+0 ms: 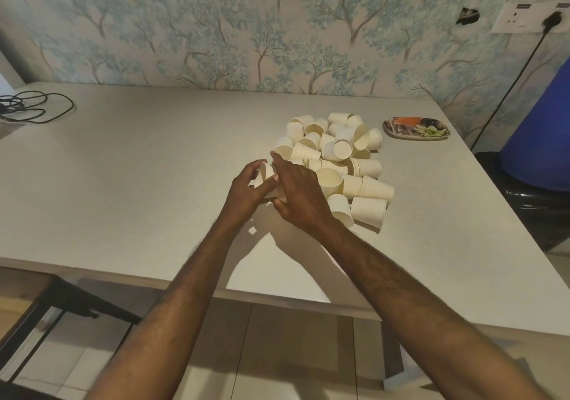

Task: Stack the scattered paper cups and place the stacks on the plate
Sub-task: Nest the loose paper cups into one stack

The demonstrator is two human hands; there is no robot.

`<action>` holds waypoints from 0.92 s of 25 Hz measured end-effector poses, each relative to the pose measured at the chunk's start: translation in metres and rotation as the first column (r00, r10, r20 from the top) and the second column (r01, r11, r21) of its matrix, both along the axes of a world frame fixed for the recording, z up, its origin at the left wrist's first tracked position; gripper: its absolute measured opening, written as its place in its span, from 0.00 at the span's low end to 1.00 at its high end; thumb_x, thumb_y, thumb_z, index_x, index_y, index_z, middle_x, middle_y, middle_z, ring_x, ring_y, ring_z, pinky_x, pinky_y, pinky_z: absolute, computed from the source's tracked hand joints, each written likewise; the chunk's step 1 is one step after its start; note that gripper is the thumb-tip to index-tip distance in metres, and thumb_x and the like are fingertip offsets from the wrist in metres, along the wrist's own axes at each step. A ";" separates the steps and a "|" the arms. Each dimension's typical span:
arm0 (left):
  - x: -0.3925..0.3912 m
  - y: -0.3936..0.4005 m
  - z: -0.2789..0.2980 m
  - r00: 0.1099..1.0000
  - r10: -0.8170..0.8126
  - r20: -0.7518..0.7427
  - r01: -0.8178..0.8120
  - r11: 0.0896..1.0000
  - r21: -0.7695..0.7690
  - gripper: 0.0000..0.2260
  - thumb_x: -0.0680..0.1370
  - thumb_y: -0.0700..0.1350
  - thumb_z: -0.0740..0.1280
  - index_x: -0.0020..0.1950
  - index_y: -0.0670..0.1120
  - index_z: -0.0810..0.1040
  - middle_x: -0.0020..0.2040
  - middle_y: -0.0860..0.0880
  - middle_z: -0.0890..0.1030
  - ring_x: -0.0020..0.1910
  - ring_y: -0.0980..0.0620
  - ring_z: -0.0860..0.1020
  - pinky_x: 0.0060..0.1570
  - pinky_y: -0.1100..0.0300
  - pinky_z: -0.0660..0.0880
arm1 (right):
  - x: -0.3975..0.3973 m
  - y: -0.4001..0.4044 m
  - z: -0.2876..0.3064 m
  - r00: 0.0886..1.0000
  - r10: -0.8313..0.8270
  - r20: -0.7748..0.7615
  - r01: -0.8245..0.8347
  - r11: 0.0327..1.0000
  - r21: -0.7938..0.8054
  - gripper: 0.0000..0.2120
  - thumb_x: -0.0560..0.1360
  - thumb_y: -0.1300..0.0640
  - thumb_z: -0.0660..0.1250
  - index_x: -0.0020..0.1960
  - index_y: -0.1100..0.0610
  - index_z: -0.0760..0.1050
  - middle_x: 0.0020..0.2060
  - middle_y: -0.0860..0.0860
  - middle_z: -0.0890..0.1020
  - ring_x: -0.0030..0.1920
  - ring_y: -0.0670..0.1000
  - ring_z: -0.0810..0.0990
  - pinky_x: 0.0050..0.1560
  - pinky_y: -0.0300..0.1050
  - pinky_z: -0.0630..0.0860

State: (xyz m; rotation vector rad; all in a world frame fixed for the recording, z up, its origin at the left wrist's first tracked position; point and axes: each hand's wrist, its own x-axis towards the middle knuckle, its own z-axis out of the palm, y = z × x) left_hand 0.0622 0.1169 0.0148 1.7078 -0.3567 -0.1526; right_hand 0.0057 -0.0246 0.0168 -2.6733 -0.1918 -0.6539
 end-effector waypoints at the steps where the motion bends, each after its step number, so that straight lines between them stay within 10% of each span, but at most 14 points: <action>1: 0.002 -0.003 0.000 1.000 -0.004 -0.009 0.004 0.999 -0.035 0.20 0.76 0.54 0.74 0.66 0.55 0.77 0.60 0.55 0.80 0.63 0.50 0.79 0.53 0.52 0.83 | 0.002 -0.003 0.003 1.000 0.009 -0.003 -0.009 1.000 0.003 0.44 0.71 0.54 0.76 0.80 0.58 0.57 0.70 0.54 0.74 0.69 0.58 0.73 0.71 0.56 0.68; 6: 0.016 -0.001 -0.004 0.975 0.201 -0.096 -0.218 0.951 -0.219 0.21 0.76 0.46 0.76 0.67 0.49 0.76 0.66 0.45 0.76 0.62 0.47 0.79 0.44 0.56 0.84 | 0.001 -0.040 0.001 0.987 -0.086 -0.133 0.098 0.992 0.085 0.51 0.63 0.42 0.81 0.77 0.58 0.61 0.70 0.56 0.74 0.69 0.59 0.73 0.69 0.55 0.69; 11: 0.018 0.005 -0.017 0.960 0.249 -0.132 -0.275 0.925 -0.260 0.22 0.76 0.46 0.76 0.68 0.49 0.75 0.65 0.46 0.75 0.61 0.47 0.79 0.45 0.56 0.84 | -0.009 -0.060 -0.019 0.939 -0.121 -0.322 0.062 0.980 -0.188 0.44 0.62 0.38 0.80 0.71 0.54 0.69 0.66 0.52 0.74 0.64 0.57 0.72 0.63 0.53 0.69; 23: 0.016 0.003 -0.024 0.970 0.203 -0.133 -0.232 0.936 -0.265 0.22 0.78 0.46 0.73 0.71 0.48 0.74 0.67 0.44 0.74 0.63 0.45 0.78 0.47 0.53 0.85 | -0.006 -0.046 -0.030 0.973 -0.137 -0.184 0.065 0.934 -0.350 0.27 0.69 0.47 0.75 0.64 0.54 0.72 0.59 0.53 0.76 0.56 0.57 0.76 0.53 0.52 0.71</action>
